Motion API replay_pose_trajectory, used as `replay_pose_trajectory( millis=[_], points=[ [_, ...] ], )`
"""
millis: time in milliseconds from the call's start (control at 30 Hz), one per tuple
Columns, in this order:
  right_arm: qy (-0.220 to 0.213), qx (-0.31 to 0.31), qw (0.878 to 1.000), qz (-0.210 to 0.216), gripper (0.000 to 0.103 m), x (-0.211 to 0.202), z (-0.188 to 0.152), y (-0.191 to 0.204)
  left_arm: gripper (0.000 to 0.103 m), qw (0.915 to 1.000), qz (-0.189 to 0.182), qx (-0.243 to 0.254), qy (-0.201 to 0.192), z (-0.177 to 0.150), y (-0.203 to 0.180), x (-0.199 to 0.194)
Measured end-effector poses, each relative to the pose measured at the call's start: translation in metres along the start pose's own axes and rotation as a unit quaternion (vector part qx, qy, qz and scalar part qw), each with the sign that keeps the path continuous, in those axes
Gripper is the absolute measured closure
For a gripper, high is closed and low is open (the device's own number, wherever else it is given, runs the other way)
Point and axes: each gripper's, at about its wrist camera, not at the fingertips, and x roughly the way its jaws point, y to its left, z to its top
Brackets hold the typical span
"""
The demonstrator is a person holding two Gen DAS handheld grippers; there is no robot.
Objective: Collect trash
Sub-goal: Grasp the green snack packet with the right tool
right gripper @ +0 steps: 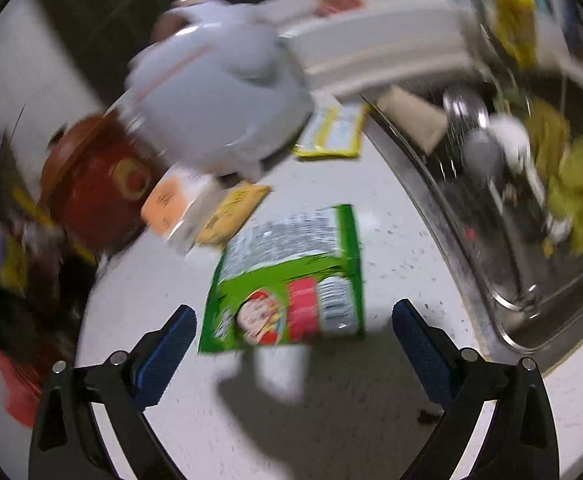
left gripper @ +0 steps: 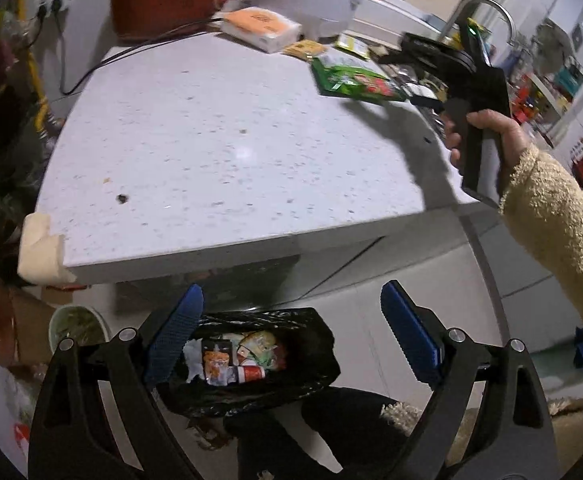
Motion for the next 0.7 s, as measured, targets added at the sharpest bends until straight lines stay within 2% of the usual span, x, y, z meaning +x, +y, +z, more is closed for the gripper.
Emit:
replay_pose_trajectory(
  millis=[33, 100, 167, 267, 300, 333, 367, 467, 600, 700],
  points=[
    [0.004, 0.012, 1.000, 0.013, 0.017, 0.002, 0.001, -0.004, 0.015, 1.0000, 0.003, -0.007, 0.001, 0.000, 0.005, -0.003],
    [0.023, 0.033, 0.999, 0.028, 0.038, 0.013, 0.003, -0.011, 0.015, 0.9998, 0.004, -0.018, 0.002, -0.001, 0.009, -0.004],
    [0.041, 0.062, 0.996, 0.056, 0.044, 0.021, 0.000, -0.019, 0.015, 0.9996, 0.003, -0.029, 0.003, -0.001, 0.015, -0.004],
    [0.042, 0.078, 0.993, 0.078, 0.055, 0.028, 0.002, -0.021, 0.015, 0.9991, 0.000, -0.040, 0.009, 0.002, 0.019, 0.001],
    [0.049, 0.093, 0.990, 0.095, 0.073, 0.032, 0.001, -0.024, 0.015, 0.9990, 0.000, -0.043, 0.011, 0.005, 0.020, 0.002],
    [0.053, 0.111, 0.985, 0.123, 0.086, 0.036, 0.000, -0.028, 0.015, 0.9990, -0.001, -0.045, 0.010, 0.007, 0.020, 0.002],
    [0.051, 0.125, 0.981, 0.142, 0.094, 0.036, -0.001, -0.030, 0.015, 0.9990, -0.001, -0.045, 0.008, 0.011, 0.020, 0.003],
    [0.038, 0.121, 0.977, 0.174, 0.100, 0.020, -0.003, -0.030, 0.015, 0.9993, 0.005, -0.035, -0.011, 0.037, 0.019, 0.002],
    [0.027, 0.117, 0.971, 0.207, 0.101, -0.019, 0.001, -0.034, 0.015, 0.9989, 0.018, -0.017, -0.039, 0.090, 0.014, 0.010],
    [0.006, 0.108, 0.970, 0.218, 0.101, -0.062, 0.003, -0.046, 0.015, 0.9982, -0.014, -0.048, -0.034, 0.140, 0.011, 0.032]
  ],
)
